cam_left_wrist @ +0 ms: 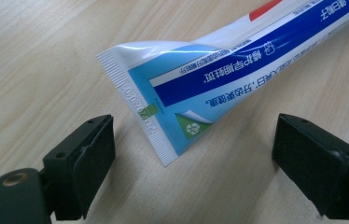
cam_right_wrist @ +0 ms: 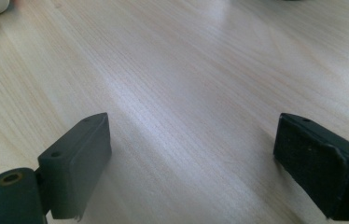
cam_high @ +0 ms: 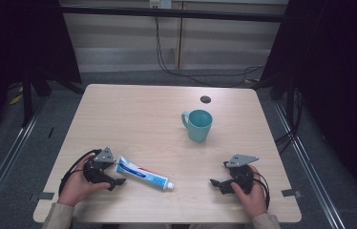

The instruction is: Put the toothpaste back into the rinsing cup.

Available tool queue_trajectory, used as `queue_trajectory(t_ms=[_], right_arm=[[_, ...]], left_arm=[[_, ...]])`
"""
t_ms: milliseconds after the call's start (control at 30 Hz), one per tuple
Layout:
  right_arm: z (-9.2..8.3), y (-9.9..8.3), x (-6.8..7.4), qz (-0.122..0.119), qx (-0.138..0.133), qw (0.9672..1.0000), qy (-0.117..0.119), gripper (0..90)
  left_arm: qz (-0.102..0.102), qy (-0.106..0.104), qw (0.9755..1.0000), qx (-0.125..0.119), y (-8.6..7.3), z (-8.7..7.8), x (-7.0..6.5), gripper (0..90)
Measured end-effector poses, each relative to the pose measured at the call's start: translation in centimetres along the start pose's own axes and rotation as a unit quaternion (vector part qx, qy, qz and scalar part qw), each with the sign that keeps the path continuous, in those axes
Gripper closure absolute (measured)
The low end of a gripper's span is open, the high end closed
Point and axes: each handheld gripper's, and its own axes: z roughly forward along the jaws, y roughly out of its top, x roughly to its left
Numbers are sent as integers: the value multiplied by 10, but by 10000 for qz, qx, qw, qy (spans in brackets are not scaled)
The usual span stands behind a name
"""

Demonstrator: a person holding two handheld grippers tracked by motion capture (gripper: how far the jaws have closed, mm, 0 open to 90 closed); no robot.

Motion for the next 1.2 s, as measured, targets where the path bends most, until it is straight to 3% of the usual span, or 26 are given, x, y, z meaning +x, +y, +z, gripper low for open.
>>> queue_trajectory(t_ms=[100,200,300,367,433,533,600,867,1067,1100,1167,1200], right_arm=[[0,0,0,5,3,10000,2,107],[0,0,0,1,-1,10000,2,108],[0,0,0,8,-3,10000,-3,107],[0,0,0,2,-1,10000,1,107],[0,0,0,6,-2,10000,1,107],[0,0,0,11,-5,10000,-2,108],[0,0,0,7,-2,10000,0,108],[0,0,0,8,-2,10000,-1,107],[0,0,0,3,-5,10000,1,108],[0,0,0,4,-5,10000,2,108],[0,0,0,11,-3,10000,-1,108],[0,0,0,4,-5,10000,0,108]], left_arm=[[43,-67,9999,93,4,0,-1,130],[263,-134,9990,335,12,-2,-2,130],[356,-125,9985,399,16,-3,-3,130],[537,-42,9971,543,21,-6,-3,130],[524,-28,9970,575,23,-8,-3,130],[712,29,9943,799,31,-11,-1,140],[752,28,9937,826,34,-12,-2,141],[1313,56,9843,1181,60,-10,-8,150],[1413,18,9814,1298,69,-6,-10,154],[1497,1,9793,1364,73,-4,-12,155],[1486,5,9795,1363,74,-2,-13,156],[1569,-67,9770,1442,77,0,-15,162]])
